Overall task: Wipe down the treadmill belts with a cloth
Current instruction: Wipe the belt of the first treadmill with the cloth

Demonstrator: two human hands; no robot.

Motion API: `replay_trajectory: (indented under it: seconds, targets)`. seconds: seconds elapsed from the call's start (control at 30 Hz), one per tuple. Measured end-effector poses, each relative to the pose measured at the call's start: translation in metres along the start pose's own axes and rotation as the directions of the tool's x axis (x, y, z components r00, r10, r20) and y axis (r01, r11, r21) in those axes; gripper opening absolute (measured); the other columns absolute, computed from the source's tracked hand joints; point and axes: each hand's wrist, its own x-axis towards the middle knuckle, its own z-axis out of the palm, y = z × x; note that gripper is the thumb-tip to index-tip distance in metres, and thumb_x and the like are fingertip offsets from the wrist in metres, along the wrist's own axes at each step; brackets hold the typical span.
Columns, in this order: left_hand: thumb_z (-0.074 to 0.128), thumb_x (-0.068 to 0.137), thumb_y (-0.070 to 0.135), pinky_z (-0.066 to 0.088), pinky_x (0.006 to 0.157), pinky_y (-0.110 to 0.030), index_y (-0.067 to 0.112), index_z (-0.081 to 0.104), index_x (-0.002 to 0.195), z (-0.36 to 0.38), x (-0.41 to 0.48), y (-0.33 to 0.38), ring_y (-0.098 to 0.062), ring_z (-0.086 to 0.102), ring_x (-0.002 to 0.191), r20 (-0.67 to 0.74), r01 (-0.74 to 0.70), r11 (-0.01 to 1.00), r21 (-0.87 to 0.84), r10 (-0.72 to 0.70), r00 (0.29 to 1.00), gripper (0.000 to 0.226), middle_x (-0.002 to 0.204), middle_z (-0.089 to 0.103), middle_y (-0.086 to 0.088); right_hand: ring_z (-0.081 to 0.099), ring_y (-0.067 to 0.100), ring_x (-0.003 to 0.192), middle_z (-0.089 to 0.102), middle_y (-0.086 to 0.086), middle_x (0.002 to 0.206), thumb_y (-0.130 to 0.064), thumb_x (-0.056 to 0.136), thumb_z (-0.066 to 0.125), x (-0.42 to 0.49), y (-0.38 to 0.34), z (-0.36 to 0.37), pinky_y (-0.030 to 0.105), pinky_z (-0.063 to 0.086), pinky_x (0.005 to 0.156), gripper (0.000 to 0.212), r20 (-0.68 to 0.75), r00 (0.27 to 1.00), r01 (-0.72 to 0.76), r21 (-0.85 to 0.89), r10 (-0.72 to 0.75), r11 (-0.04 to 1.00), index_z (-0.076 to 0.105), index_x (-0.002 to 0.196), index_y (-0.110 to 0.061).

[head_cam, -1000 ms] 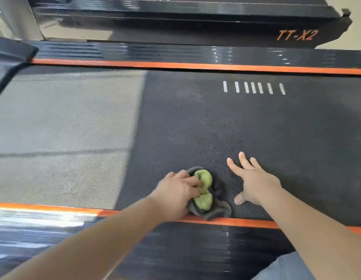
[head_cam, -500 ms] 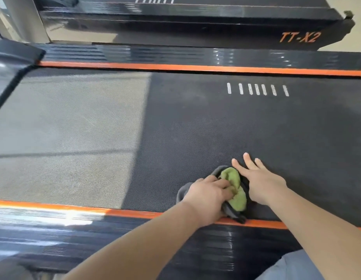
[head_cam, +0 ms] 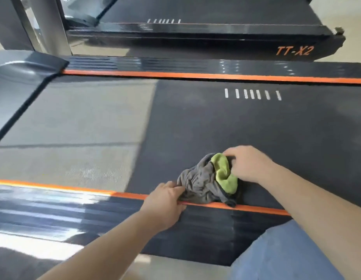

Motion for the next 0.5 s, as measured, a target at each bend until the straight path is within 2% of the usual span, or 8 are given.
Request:
replay_trajectory:
  seconds: [0.03,0.1,0.17,0.23,0.3,0.37,0.43,0.5]
  targets:
    - [0.061,0.095,0.046,0.045,0.098,-0.034,0.025,0.06,0.13,-0.001,0.004,0.008,-0.023,0.049,0.124,-0.003,-0.012,0.999,-0.034,0.011,1.0,0.041,0.128,0.053,0.002,0.058,0.025,0.123,0.062,-0.002,0.137,-0.029,0.092,0.058,-0.004,-0.008,0.004,0.037,0.051,0.099,0.043,0.011,0.997,0.076,0.047,-0.077,0.996,0.064,0.133,-0.037]
    - [0.061,0.095,0.04,0.044,0.101,-0.035,0.022,0.061,0.128,0.002,0.016,0.019,-0.024,0.046,0.123,0.026,-0.064,0.995,-0.082,0.066,0.997,0.038,0.129,0.051,0.001,0.05,0.025,0.134,0.052,-0.002,0.147,-0.045,0.092,0.062,-0.008,-0.025,0.018,0.042,0.045,0.108,0.052,0.137,0.978,0.149,0.061,-0.156,0.987,0.057,0.143,-0.036]
    - [0.06,0.093,0.034,0.043,0.104,-0.039,0.021,0.059,0.129,0.007,0.025,0.024,-0.026,0.044,0.123,0.069,-0.139,0.988,-0.07,0.143,0.987,0.038,0.134,0.045,0.003,0.041,0.028,0.142,0.044,-0.001,0.152,-0.053,0.089,0.063,-0.012,-0.03,0.035,0.048,0.042,0.111,0.066,0.237,0.959,0.159,0.008,-0.156,0.987,0.045,0.151,-0.037]
    - [0.058,0.092,0.036,0.043,0.104,-0.041,0.024,0.057,0.131,0.007,0.029,0.022,-0.026,0.043,0.122,0.106,-0.187,0.982,-0.041,0.19,0.976,0.041,0.136,0.041,0.006,0.031,0.026,0.147,0.04,-0.006,0.154,-0.053,0.089,0.063,-0.014,-0.024,0.05,0.051,0.039,0.113,0.074,0.265,0.953,0.152,0.003,-0.148,0.988,0.033,0.156,-0.041]
    - [0.059,0.091,0.043,0.042,0.105,-0.039,0.03,0.056,0.136,0.001,0.035,0.018,-0.024,0.041,0.124,0.119,-0.226,0.974,0.016,0.223,0.968,0.047,0.138,0.04,0.009,0.031,0.02,0.146,0.043,-0.013,0.15,-0.056,0.086,0.062,-0.014,-0.018,0.058,0.051,0.042,0.111,0.072,0.214,0.969,0.116,0.04,-0.122,0.992,0.037,0.152,-0.043]
    - [0.062,0.088,0.054,0.042,0.106,-0.038,0.035,0.056,0.139,-0.01,0.042,0.017,-0.023,0.038,0.125,0.137,-0.253,0.963,0.092,0.24,0.961,0.055,0.138,0.041,0.011,0.04,0.02,0.134,0.047,-0.01,0.135,-0.063,0.079,0.064,-0.014,-0.022,0.063,0.047,0.05,0.099,0.066,0.121,0.99,0.064,0.053,-0.07,0.997,0.048,0.14,-0.043]
    - [0.069,0.078,0.067,0.042,0.104,-0.037,0.04,0.057,0.135,-0.023,0.05,0.017,-0.022,0.038,0.123,0.159,-0.257,0.956,0.142,0.234,0.959,0.064,0.133,0.042,0.011,0.037,0.022,0.128,0.043,-0.005,0.128,-0.064,0.076,0.066,-0.013,-0.036,0.067,0.044,0.052,0.09,0.06,0.054,0.998,0.017,0.036,-0.019,0.999,0.052,0.129,-0.04]
    - [0.075,0.061,0.078,0.043,0.099,-0.038,0.041,0.057,0.128,-0.034,0.061,0.018,-0.021,0.039,0.12,0.187,-0.214,0.956,0.199,0.177,0.966,0.079,0.127,0.043,0.009,0.032,0.026,0.128,0.04,-0.003,0.132,-0.06,0.078,0.066,-0.009,-0.044,0.072,0.044,0.051,0.089,0.05,-0.003,1.0,0.003,-0.014,-0.003,1.0,0.052,0.122,-0.039]
